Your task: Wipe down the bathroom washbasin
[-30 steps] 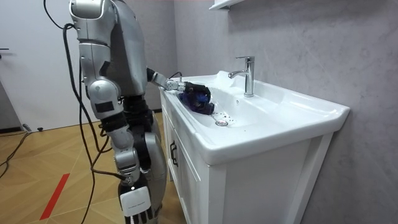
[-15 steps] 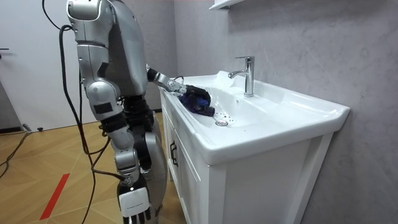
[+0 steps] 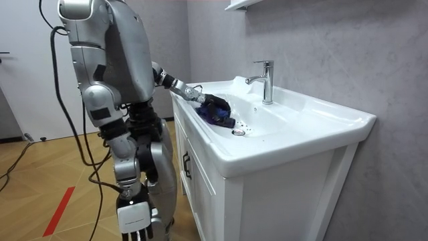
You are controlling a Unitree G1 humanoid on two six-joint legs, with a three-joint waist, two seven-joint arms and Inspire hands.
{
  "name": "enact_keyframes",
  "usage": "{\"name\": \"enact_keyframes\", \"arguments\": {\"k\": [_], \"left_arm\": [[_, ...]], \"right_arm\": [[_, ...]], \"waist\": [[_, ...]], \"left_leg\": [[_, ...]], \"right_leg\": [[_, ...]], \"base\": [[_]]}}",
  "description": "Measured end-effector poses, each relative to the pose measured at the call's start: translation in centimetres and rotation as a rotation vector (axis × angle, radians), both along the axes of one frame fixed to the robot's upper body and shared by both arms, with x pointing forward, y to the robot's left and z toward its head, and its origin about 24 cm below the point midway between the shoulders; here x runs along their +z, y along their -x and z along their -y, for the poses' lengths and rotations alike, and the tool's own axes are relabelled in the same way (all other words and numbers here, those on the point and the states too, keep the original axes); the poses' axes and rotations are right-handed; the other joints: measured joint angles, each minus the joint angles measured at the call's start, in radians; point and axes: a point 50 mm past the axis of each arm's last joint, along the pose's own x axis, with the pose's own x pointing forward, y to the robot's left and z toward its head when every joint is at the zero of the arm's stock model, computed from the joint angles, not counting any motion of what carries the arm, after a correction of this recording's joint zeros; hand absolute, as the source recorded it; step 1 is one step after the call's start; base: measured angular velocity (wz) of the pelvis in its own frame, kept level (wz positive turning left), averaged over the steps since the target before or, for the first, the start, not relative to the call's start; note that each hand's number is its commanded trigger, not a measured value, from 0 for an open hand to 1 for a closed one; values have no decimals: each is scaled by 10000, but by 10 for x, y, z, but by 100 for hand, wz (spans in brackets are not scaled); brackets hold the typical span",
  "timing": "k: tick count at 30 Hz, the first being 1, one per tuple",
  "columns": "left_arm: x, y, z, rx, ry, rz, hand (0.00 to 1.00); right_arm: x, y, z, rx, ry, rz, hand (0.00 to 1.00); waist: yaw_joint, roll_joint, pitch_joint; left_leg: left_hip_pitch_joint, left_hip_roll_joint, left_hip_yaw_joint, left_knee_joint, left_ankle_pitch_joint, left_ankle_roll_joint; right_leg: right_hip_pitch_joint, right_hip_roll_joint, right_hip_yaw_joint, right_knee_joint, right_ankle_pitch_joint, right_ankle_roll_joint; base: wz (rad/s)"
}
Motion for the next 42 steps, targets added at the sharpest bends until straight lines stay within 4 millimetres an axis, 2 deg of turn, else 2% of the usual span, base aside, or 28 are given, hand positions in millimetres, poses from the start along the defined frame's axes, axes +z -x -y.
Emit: {"name": "enact_keyframes", "arguments": {"k": [4, 6, 8, 10, 14, 17, 21, 22, 24, 26, 30, 33, 37, 39, 41, 42], "left_arm": [[0, -9, -1, 374, 387, -147, 100], [-2, -9, -2, 451, 421, -264, 100], [-1, -17, 0, 575, 687, -353, 100], [0, -23, 0, 722, 929, -492, 100], [8, -42, -4, 1322, 1463, -431, 100], [12, -50, -5, 1500, 1597, -473, 100], [15, -55, -5, 1551, 1628, -427, 100], [17, -58, -5, 1572, 1642, -360, 100], [21, -62, -6, 1712, 1762, -230, 100], [26, -68, -8, 1854, 1832, -161, 100], [39, -83, -12, 2110, 2036, 184, 100], [45, -89, -9, 2155, 1957, 420, 100], [58, -102, -7, 2221, 1791, 779, 100], [64, -108, -4, 2302, 1954, 1037, 100], [70, -114, 0, 2331, 2203, 1390, 100], [72, -115, 0, 2291, 2227, 1456, 100]], "right_arm": [[0, -2, 0, -187, -3, 110, 0], [0, -3, 0, -241, -10, 157, 0], [0, -3, 1, -359, 41, 182, 0], [0, -3, 0, -498, -7, 247, 0], [1, -20, -1, -568, -7, 793, 0], [1, -26, -1, -884, 84, 1036, 0], [0, -25, -1, -1390, 121, 1102, 0], [0, -24, -1, -1553, 113, 1119, 0], [0, -23, -1, -1641, 112, 1111, 0], [0, -22, -1, -1685, 74, 1126, 0], [0, -27, -1, -1719, 62, 1313, 0], [0, -29, -2, -1422, 139, 1264, 0], [1, -41, -4, -915, 120, 1577, 0], [1, -46, -4, -910, 113, 1728, 0], [2, -50, -4, -876, 161, 1816, 0], [2, -50, -4, -859, 182, 1809, 0]], "waist": [[-66, 23, -1], [-65, 66, -26], [-55, 154, -51], [-89, 177, -43], [-181, 201, -36], [-261, 199, -29], [-325, 217, 28], [-349, 225, 63], [-464, 224, 72], [-621, 164, 111], [-664, 93, 159], [-774, 113, 180], [-1056, 91, 236], [-1154, 54, 331], [-1332, 33, 360], [-1362, 30, 363]], "left_leg": [[-31, 68, 119, 10, -3, -2], [-103, 93, 198, 8, -4, -4], [-138, 92, 285, 16, -3, -3], [-234, 91, 296, 62, -3, -2], [-773, 87, 575, 279, -2, 0], [-958, 103, 685, 324, 0, 2], [-1040, 102, 880, 321, 0, 3], [-1095, 103, 955, 328, 1, 4], [-1208, 103, 1053, 334, 10, 18], [-1320, 95, 1134, 343, 12, 22], [-1776, 91, 1416, 548, 12, 28], [-2146, 102, 1434, 708, 14, 31], [-2744, 106, 1428, 895, 114, 198], [-2892, 96, 1432, 927, 149, 256], [-3095, 85, 1461, 926, 181, 301], [-3130, 84, 1480, 923, 183, 303]], "right_leg": [[-76, 73, 97, 27, 25, -30], [-171, 101, 171, 77, 29, -45], [-347, 108, 277, 176, 37, -51], [-407, 103, 287, 197, 46, -49], [-1169, 107, 538, 573, 75, -50], [-1394, 126, 631, 599, 112, -56], [-1581, 162, 865, 668, 135, -27], [-1657, 171, 927, 671, 157, -15], [-1776, 178, 1024, 679, 200, 0], [-1957, 180, 1108, 707, 239, 15], [-2529, 209, 1377, 853, 335, 52], [-2828, 208, 1397, 867, 463, 65], [-3251, 169, 1361, 847, 667, 114], [-3389, 155, 1367, 850, 740, 134], [-3599, 144, 1385, 847, 804, 202], [-3638, 148, 1403, 848, 846, 172]], "base": [[-7], [-13], [-12], [-6], [-19], [-12], [-15], [-14], [-13], [-11], [-20], [-2], [5], [0], [-2], [-6]]}}
